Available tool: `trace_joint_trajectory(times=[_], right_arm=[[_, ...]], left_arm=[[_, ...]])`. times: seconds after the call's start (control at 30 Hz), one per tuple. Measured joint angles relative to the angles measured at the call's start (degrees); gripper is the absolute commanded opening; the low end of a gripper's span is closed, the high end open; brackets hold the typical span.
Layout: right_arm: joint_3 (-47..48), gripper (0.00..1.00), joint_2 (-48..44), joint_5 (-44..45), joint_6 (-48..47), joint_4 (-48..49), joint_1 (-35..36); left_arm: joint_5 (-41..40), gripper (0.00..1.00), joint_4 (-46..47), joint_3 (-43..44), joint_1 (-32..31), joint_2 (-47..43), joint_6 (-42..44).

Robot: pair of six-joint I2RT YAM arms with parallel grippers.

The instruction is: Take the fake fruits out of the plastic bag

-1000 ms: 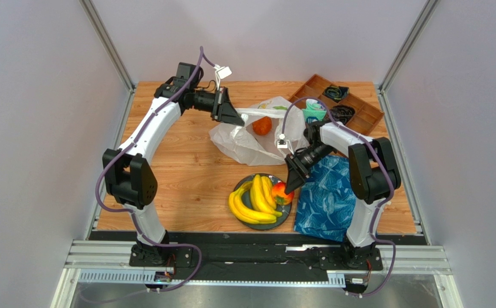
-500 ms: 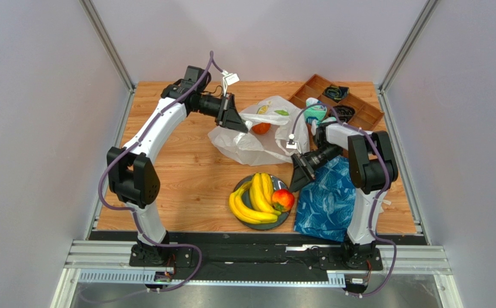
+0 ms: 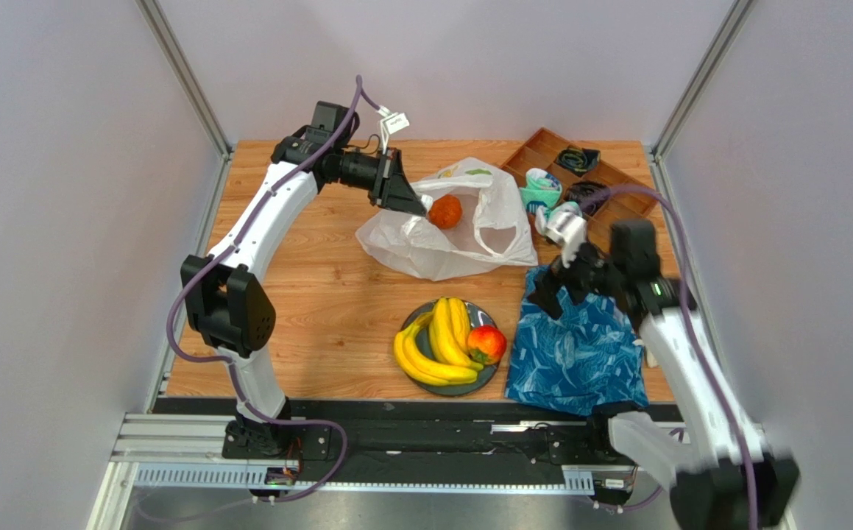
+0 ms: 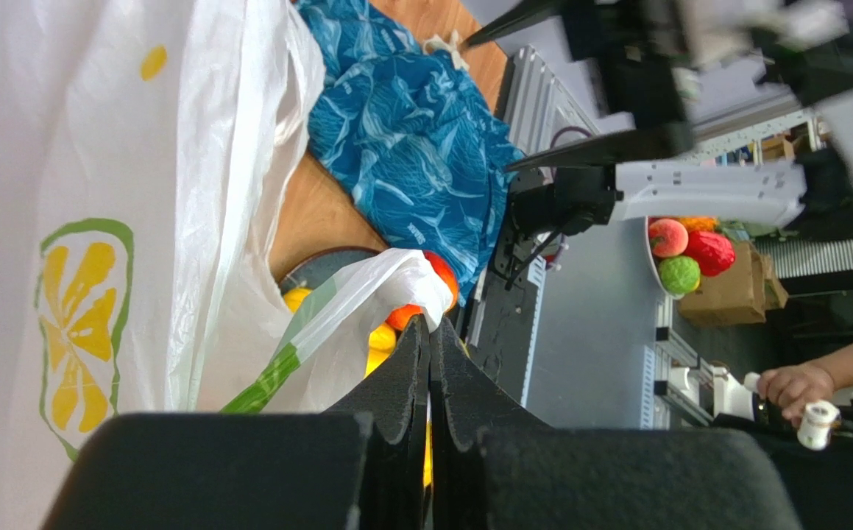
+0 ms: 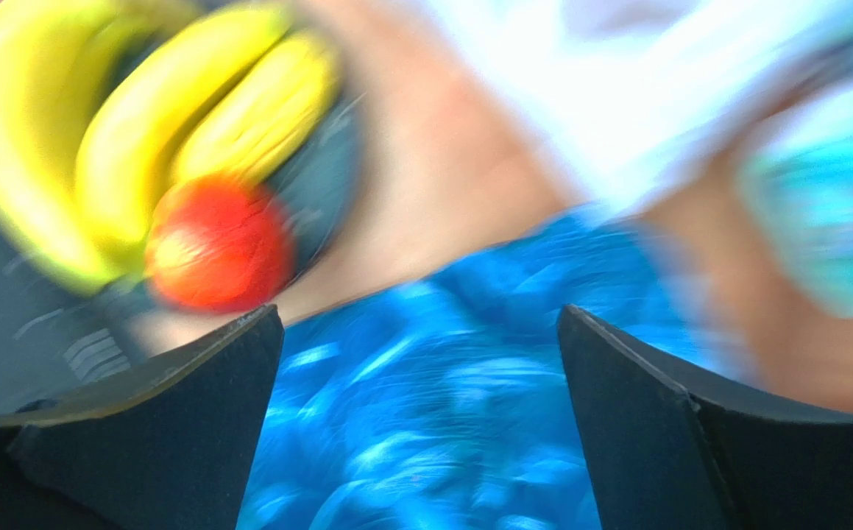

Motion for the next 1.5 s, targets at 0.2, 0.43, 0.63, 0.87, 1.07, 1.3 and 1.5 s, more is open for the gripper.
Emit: trace_joint_trajectory(times=[0.2,0.43,0.63,0.87,1.07,1.3,1.5], right_arm=[[-7.8,1.00,-25.0,2.2,2.2,16.4,2.9],[-5.4,1.00,-8.1,1.7,-1.4,5.1,9.2],[-12.6,1.00,-8.7,5.7,-4.0,3.2,17.4],[-12.6,1.00,-3.0,5.7,-3.7,4.7,20.6],[-12.3,1.00,2.8,5.0,-2.3,8.1,22.2],[-10.5,0.48,9.3,4.8,1.1,10.1,22.3],[-4.5,0.43,16.0,-2.1,1.4,4.8,18.2]], left_arm=[[-0.6,0.00,0.0,0.7,0.0,0.0,0.3],[-1.3,0.00,-0.2,0.7,0.0,0.0,0.8],[-2.5,0.00,-1.1,0.6,0.0,0.0,2.4],[-3.7,0.00,-2.3,-1.4,0.0,-0.9,4.1],[-3.8,0.00,-2.6,-1.7,0.0,-1.0,4.3],[-3.8,0.00,-2.6,-1.7,0.0,-1.0,4.3],[-3.7,0.00,-2.7,-2.0,0.0,-1.0,4.3]])
